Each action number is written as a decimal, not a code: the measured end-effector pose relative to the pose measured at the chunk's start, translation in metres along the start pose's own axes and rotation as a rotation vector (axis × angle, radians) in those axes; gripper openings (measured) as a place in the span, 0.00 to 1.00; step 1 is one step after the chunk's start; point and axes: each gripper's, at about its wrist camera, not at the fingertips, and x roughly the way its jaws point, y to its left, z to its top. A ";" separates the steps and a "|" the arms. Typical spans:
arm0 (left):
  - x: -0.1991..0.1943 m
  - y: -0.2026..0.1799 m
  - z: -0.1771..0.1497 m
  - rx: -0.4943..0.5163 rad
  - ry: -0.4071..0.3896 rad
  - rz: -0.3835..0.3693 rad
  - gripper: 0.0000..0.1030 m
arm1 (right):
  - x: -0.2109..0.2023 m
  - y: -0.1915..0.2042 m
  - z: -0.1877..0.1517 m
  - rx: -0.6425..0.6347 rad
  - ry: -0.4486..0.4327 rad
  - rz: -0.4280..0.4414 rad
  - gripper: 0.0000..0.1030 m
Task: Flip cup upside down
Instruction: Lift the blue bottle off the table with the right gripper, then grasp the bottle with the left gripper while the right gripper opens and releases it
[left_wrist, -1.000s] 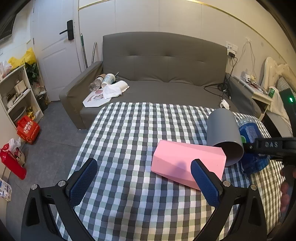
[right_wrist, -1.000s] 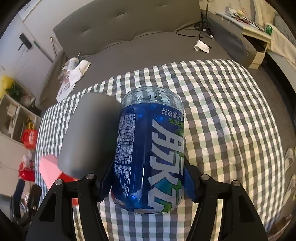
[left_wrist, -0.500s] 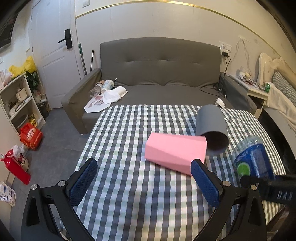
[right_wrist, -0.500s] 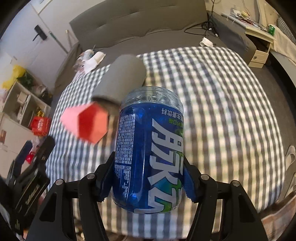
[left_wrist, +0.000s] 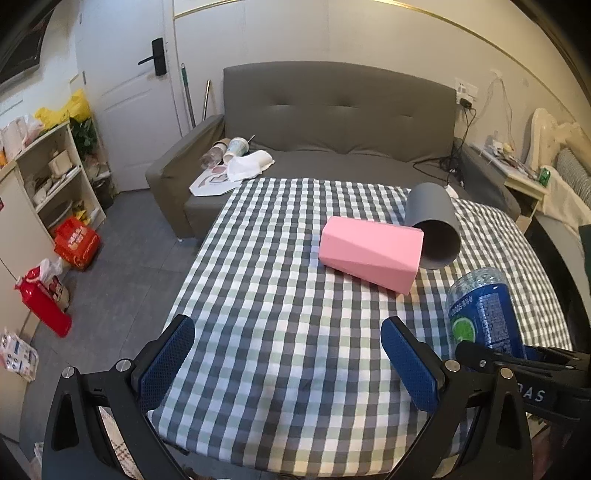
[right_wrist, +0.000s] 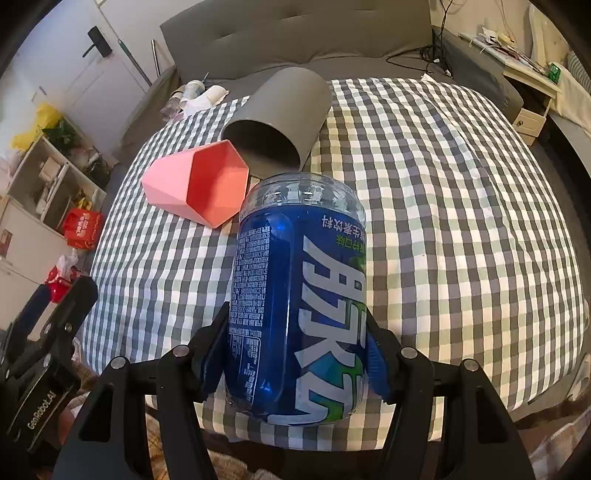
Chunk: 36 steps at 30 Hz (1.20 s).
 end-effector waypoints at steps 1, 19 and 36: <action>-0.001 0.001 0.000 -0.011 -0.003 -0.006 1.00 | 0.000 0.000 -0.001 -0.004 -0.002 -0.002 0.61; -0.015 -0.021 -0.001 0.017 -0.013 0.047 1.00 | -0.065 -0.047 0.000 -0.003 -0.180 0.082 0.86; -0.023 -0.116 0.003 0.133 0.141 -0.062 1.00 | -0.110 -0.117 -0.006 -0.107 -0.275 -0.090 0.96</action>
